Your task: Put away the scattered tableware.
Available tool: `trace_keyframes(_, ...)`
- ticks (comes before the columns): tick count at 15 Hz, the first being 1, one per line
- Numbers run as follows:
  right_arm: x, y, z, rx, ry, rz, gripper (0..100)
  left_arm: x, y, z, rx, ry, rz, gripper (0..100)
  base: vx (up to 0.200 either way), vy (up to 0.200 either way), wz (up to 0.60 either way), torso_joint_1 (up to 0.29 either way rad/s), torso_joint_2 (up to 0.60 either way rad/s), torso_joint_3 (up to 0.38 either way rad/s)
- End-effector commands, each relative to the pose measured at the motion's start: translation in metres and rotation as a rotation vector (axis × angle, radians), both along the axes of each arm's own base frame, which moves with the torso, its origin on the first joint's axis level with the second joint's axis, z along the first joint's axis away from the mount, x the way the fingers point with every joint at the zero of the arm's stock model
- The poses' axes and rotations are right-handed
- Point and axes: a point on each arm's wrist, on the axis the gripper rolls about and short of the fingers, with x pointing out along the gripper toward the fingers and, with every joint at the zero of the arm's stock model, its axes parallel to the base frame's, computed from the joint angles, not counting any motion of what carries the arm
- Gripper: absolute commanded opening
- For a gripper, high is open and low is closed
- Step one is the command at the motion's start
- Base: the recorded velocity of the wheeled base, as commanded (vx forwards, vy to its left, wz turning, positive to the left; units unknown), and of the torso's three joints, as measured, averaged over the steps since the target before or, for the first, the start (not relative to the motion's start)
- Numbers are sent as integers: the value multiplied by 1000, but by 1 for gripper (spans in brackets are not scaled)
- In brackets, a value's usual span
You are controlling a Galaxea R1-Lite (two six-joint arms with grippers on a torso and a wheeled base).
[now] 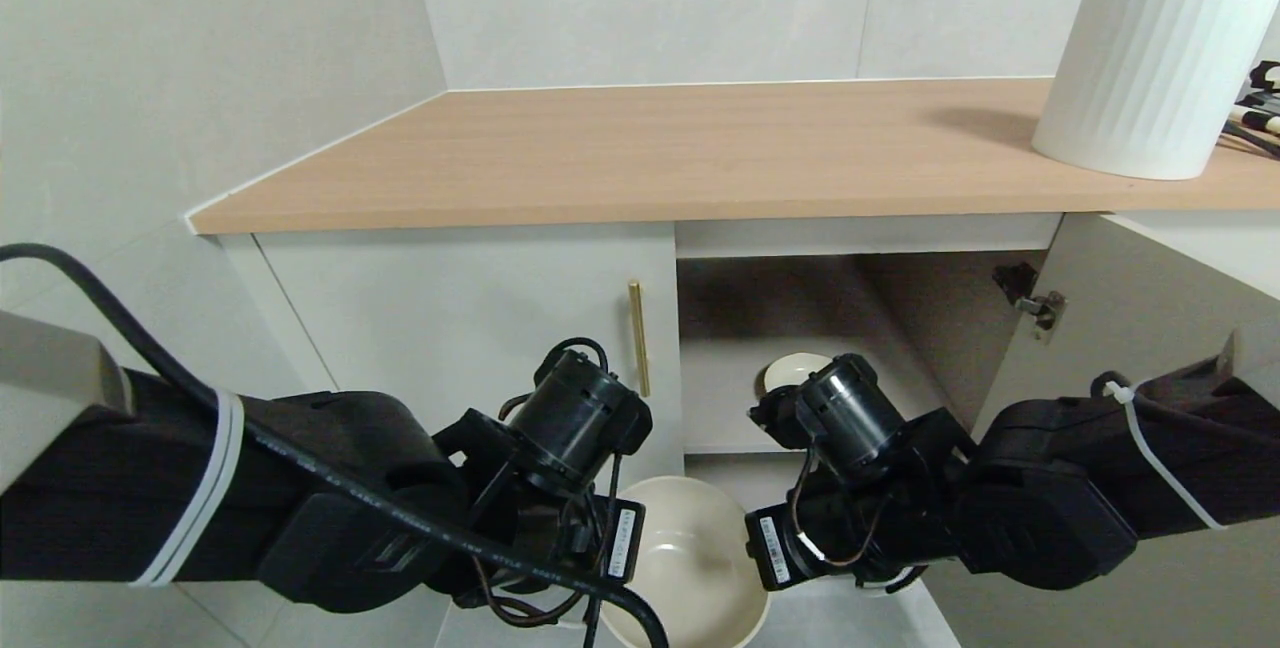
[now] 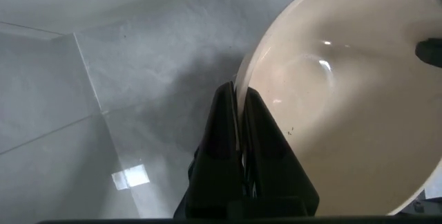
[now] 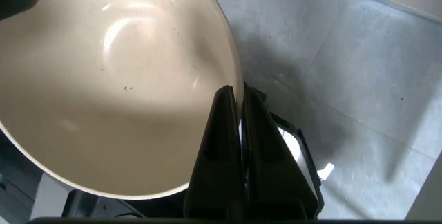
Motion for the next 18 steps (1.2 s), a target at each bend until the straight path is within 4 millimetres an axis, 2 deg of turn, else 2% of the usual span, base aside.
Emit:
trace_keyframes(1, 0, 0, -1, -2, 3, 1, 0, 0, 0, 1, 0, -2, 1, 100, 0, 0, 0, 0, 0, 0)
trace_keyframes(8, 1, 1, -4, -10, 8, 2, 0, 0, 0, 2, -6, -4, 2, 100, 0, 0, 0, 0, 0, 0)
trace_keyframes(12, 9, 6, -13, -41, -15, -39, 0, 0, 1, 8, -26, -21, 9, 100, 0, 0, 0, 0, 0, 0)
trace_keyframes(14, 27, 3, -27, -54, -80, -130, 0, 0, 2, 9, -29, -25, 10, 100, 0, 0, 0, 0, 0, 0)
trace_keyframes(17, 54, -12, -21, 45, -174, -280, 0, 0, 2, 10, -31, -27, 12, 100, 0, 0, 0, 0, 0, 0)
trace_keyframes(18, 72, -30, -15, 69, -218, -353, 0, 0, 2, 10, -31, -27, 12, 100, 0, 0, 0, 0, 0, 0)
